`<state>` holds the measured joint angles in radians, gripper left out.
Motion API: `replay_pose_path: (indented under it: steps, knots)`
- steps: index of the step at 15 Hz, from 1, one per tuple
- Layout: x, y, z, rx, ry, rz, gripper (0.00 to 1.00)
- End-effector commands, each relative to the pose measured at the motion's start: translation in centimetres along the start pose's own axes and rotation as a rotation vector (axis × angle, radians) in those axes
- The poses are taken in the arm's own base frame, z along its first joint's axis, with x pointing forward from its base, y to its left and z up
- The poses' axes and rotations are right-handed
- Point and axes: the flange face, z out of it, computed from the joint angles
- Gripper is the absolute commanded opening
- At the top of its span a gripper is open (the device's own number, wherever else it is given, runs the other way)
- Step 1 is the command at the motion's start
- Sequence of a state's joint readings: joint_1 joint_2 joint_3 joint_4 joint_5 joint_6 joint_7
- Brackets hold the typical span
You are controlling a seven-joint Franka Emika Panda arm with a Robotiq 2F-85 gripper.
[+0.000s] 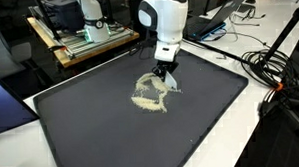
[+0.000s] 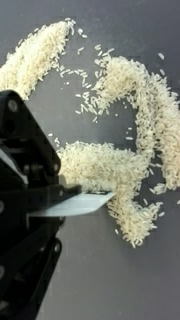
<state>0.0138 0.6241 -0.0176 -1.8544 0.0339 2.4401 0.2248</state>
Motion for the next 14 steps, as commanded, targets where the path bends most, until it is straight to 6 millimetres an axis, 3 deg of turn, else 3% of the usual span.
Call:
replay_pose_path:
  steps: [1,7,14]
  knots:
    - [0.7,2.4,1.9,0.01,-0.068,0.095,0.01]
    - [0.8,3.8,2.0,0.082,-0.076,0.154,0.01]
    - [0.8,5.1,2.5,0.193,-0.011,0.066,0.01]
